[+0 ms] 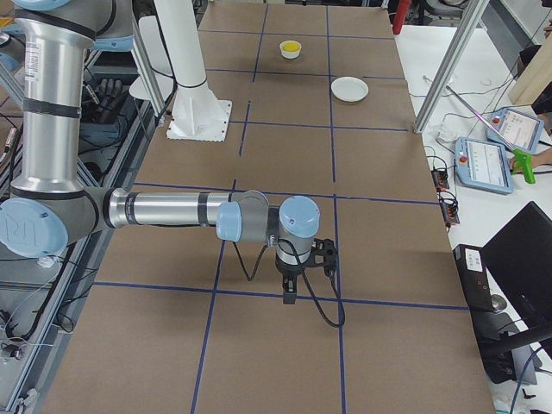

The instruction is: Move lemon from plate to bowl

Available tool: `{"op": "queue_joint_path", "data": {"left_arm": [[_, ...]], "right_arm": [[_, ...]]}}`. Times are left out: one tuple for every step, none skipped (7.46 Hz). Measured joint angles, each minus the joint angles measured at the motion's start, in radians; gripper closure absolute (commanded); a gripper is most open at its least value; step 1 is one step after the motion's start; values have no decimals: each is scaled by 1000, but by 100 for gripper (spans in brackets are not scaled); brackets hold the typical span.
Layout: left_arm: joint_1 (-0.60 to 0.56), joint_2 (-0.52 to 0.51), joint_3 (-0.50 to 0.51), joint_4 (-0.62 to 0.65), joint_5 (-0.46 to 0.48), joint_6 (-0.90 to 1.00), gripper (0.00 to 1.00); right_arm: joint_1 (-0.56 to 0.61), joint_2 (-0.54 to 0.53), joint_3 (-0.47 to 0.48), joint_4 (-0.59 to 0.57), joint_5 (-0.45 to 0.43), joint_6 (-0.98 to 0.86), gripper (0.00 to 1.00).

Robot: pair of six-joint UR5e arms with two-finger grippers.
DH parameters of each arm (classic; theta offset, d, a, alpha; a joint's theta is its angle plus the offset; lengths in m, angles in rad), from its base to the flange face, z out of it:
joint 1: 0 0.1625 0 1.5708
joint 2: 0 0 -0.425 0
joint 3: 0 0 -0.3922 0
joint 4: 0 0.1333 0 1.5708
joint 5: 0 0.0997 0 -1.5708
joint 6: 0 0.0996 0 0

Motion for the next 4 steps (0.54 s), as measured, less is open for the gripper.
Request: {"op": "queue_joint_path", "data": {"left_arm": [[-16, 6, 12, -1, -2, 0, 0], [-55, 8, 31, -1, -3, 1, 0], [-105, 5, 57, -1, -4, 3, 0], [-141, 5, 71, 1, -5, 5, 0]], "right_arm": [[0, 0, 0, 0, 0, 0, 0], [0, 0, 0, 0, 0, 0, 0], [0, 0, 0, 0, 0, 0, 0], [0, 0, 0, 0, 0, 0, 0]]}}
